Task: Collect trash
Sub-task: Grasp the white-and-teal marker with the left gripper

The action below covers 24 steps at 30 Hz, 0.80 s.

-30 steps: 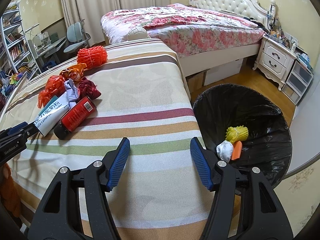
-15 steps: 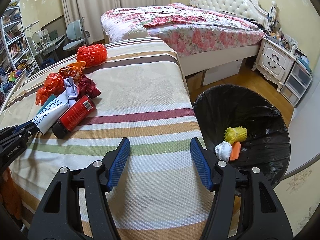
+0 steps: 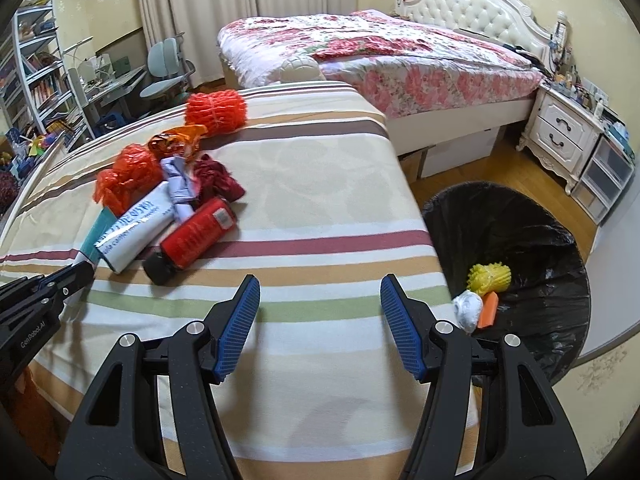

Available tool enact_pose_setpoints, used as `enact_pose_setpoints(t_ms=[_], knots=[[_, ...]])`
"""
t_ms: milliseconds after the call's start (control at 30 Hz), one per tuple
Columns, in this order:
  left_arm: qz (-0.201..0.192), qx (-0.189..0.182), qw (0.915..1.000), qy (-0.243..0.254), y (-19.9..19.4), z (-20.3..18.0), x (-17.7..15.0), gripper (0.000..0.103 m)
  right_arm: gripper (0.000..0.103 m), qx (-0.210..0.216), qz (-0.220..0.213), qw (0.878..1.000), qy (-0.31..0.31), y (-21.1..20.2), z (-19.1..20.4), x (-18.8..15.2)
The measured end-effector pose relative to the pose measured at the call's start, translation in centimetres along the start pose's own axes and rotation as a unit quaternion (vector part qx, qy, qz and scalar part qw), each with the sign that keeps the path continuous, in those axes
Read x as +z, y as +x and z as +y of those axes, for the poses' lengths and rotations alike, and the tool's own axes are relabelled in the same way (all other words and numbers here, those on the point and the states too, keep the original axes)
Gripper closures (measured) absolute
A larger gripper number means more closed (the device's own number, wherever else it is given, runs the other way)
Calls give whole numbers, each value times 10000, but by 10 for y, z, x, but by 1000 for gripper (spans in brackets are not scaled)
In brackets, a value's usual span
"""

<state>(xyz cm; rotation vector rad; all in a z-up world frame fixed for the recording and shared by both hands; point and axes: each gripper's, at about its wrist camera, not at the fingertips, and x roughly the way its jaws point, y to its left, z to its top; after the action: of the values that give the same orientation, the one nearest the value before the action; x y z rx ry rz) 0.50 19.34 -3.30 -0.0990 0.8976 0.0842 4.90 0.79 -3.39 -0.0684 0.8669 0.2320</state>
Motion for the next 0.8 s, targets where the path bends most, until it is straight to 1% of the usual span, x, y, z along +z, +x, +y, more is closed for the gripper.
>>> enact_pose_setpoints(t_ms=[233, 400, 467, 500, 733, 800], knots=[[-42, 208, 9997, -108, 1, 17, 1, 93, 42, 241, -84, 9996, -95, 2, 28, 18], [-48, 192, 9996, -186, 3, 25, 2, 93, 42, 323, -17, 9994, -151, 13, 46, 28], [-51, 183, 9996, -189, 4, 27, 2, 93, 39, 308, 17, 9994, -134, 19, 51, 30], [-53, 177, 9996, -191, 4, 27, 3, 93, 37, 279, 34, 9995, -148, 20, 52, 30], [-89, 71, 9997, -227, 5, 32, 3, 93, 37, 180, 253, 9992, -270, 27, 57, 20], [-84, 38, 9996, -251, 7, 34, 4, 93, 37, 143, 247, 9992, -294, 27, 55, 16]])
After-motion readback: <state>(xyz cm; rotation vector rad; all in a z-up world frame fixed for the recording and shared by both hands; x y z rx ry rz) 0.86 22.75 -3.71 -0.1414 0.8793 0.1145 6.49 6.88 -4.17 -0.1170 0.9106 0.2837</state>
